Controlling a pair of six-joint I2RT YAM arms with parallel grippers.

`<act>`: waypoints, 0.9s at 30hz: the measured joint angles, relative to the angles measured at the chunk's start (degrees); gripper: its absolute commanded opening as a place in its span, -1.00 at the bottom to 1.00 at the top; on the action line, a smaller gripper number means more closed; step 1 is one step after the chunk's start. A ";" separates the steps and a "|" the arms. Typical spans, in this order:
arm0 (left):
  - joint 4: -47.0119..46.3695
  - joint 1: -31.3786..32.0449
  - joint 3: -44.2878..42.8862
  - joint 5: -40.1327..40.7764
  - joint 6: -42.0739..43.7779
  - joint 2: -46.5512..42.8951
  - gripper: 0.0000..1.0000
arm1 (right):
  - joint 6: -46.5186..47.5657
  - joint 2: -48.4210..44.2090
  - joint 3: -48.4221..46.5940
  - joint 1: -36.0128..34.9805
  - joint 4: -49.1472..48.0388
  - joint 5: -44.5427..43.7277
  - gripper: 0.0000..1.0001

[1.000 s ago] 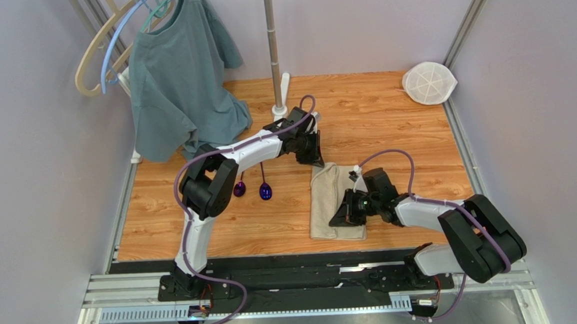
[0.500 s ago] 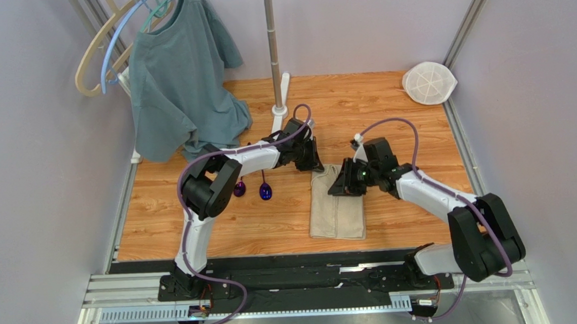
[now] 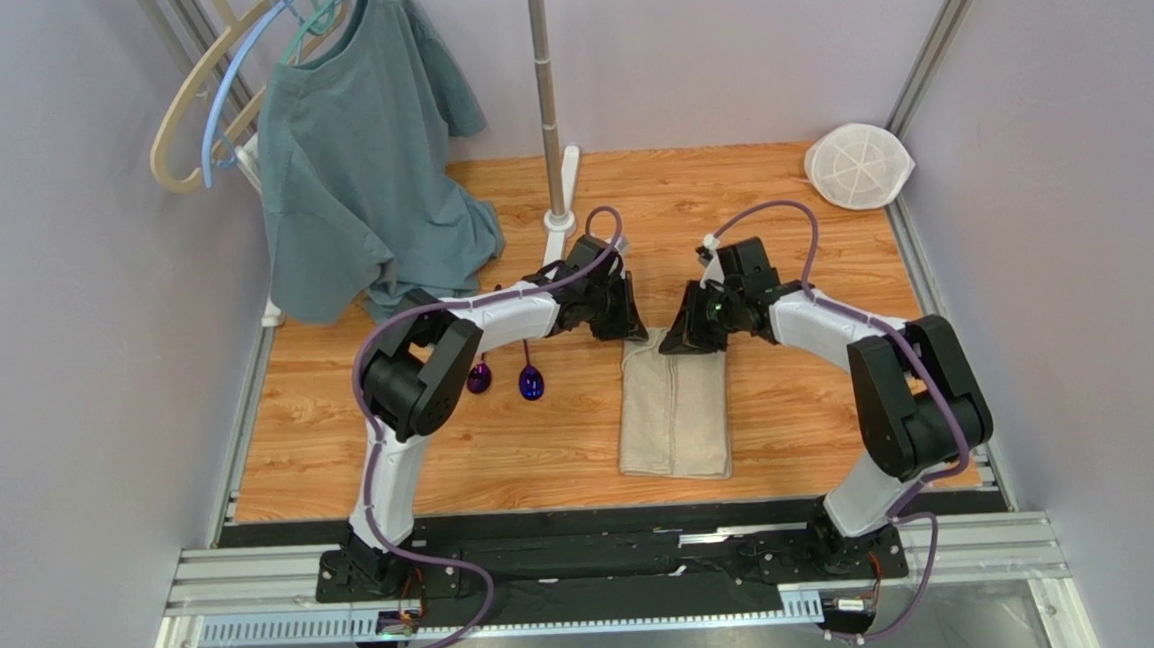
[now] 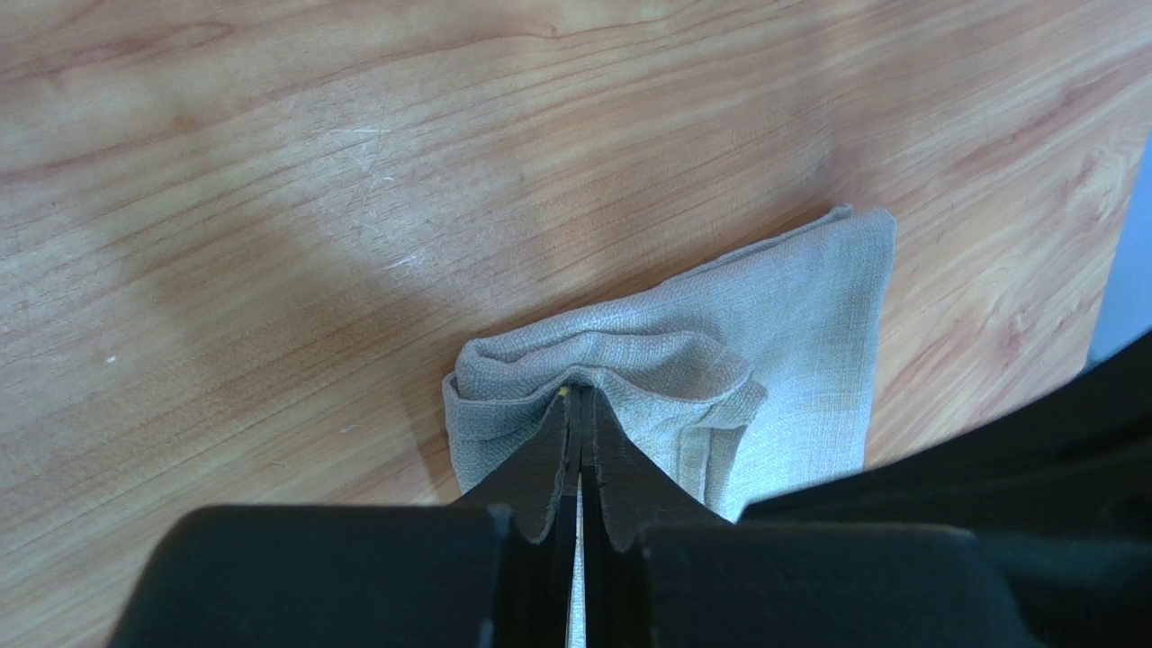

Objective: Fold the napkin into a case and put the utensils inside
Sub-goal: Fold the 2/3-rectangle-folded napkin at the center of the board.

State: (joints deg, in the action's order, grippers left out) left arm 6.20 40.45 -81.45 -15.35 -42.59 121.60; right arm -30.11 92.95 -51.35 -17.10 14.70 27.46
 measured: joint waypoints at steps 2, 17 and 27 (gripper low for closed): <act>0.00 0.04 0.00 -0.04 0.00 -0.02 -1.00 | 0.20 1.64 -1.49 0.92 -0.11 0.02 -1.00; 4.79 1.77 1.40 4.22 4.68 -6.86 -0.72 | 1.53 10.19 -4.98 5.22 -0.48 -0.42 -1.00; -0.63 8.15 13.92 3.82 3.02 -18.80 -0.97 | 1.42 10.80 -5.70 5.57 -0.76 0.59 -1.00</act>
State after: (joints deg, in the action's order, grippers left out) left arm 5.56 48.60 -67.53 -11.53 -39.57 102.80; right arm -28.69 103.74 -57.06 -11.53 13.93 28.05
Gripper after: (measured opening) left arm 0.027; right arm 0.006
